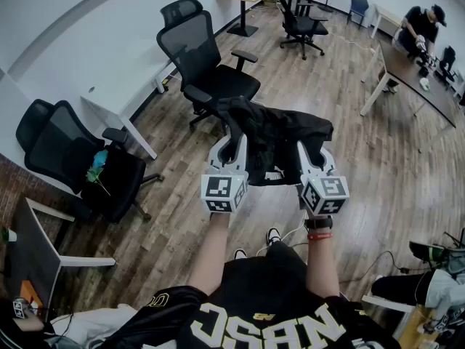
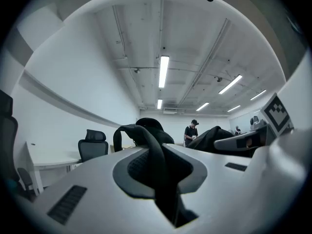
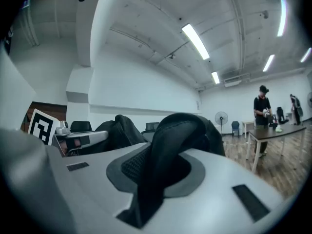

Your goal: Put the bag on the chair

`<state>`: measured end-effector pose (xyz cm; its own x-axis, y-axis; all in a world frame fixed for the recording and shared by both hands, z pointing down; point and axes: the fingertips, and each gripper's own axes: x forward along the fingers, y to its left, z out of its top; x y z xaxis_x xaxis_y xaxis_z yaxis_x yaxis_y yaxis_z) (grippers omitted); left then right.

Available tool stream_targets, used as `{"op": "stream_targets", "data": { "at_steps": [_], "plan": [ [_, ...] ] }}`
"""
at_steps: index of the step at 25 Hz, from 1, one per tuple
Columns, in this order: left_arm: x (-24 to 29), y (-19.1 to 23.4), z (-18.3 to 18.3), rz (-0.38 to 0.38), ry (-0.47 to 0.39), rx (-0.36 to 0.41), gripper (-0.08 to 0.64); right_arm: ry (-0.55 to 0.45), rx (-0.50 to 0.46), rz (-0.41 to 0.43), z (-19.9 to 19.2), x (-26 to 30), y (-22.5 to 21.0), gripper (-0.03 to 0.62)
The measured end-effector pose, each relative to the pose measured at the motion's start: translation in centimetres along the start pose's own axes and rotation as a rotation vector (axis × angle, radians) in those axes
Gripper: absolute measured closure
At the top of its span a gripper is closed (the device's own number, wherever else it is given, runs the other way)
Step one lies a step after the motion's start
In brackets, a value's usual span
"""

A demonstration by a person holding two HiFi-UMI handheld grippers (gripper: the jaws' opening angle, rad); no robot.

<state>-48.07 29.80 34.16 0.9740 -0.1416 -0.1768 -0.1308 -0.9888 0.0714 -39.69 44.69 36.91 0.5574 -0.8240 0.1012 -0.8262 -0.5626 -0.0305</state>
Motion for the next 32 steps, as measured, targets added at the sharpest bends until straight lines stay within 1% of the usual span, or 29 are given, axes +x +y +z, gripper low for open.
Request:
{"op": "stream_targets", "data": {
  "at_steps": [5, 9, 15, 20, 22, 26, 32],
  "plan": [
    [1.8, -0.9, -1.2, -0.009, 0.014, -0.003, 0.502, 0.002, 0.04, 0.004, -1.0, 1.3, -2.2, 0.514],
    [5.6, -1.4, -2.5, -0.005, 0.039, -0.008, 0.502, 0.008, 0.066, 0.01, -1.5, 3.3, -5.2, 0.514],
    [13.4, -4.3, -4.9, -0.015, 0.055, -0.033, 0.502, 0.019, 0.163, 0.016, -2.2, 6.2, -14.0, 0.514],
    [19.3, -7.1, -6.0, -0.017, 0.044, -0.044, 0.502, 0.005, 0.198, 0.031, -1.7, 7.9, -20.7, 0.516],
    [20.8, -8.3, -6.6, -0.017, 0.051, -0.042, 0.502, 0.027, 0.217, 0.026, -2.2, 8.2, -22.7, 0.522],
    [23.7, -10.2, -8.7, -0.029, 0.094, -0.035, 0.502, 0.118, 0.248, -0.004, -4.0, 9.4, -26.1, 0.522],
    [28.0, -9.4, -12.0, -0.025, 0.137, -0.07, 0.502, 0.155, 0.281, -0.021, -5.8, 12.5, -29.3, 0.52]
  ]
}}
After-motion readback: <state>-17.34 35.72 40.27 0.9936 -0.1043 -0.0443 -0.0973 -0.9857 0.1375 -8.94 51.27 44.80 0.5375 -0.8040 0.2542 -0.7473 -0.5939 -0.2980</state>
